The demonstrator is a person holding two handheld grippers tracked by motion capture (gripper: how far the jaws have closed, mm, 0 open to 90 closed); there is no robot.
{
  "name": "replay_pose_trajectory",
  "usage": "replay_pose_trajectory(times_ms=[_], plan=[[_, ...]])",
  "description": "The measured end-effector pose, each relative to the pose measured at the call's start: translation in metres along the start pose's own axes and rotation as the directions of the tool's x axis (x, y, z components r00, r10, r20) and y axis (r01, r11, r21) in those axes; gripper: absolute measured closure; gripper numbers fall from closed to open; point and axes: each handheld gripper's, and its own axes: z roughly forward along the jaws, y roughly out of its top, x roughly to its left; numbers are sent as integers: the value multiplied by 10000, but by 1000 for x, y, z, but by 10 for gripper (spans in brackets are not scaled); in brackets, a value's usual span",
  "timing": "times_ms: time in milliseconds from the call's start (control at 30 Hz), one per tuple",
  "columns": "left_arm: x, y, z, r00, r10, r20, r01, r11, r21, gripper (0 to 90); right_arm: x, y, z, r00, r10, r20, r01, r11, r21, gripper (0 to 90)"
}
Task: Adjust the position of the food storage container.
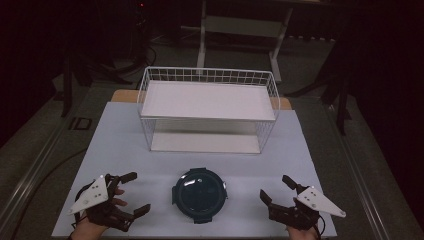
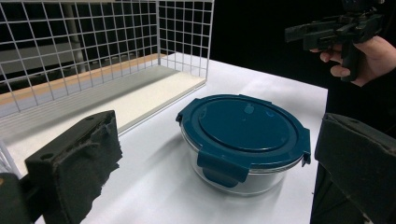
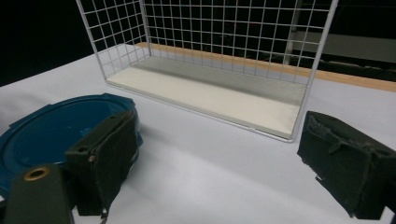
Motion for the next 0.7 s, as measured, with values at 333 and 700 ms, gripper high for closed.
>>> replay_pose_trajectory(times_ms=[333, 700], plan=[[-1, 0, 1, 9999, 90, -48, -89, 9999, 84, 3, 2, 0, 0, 10000, -50, -11, 50, 10000, 39, 117], [-1, 2, 2, 9998, -153, 144, 153, 9999, 20, 3, 10, 13, 0, 9978, -367, -561, 349, 9989, -316, 116]])
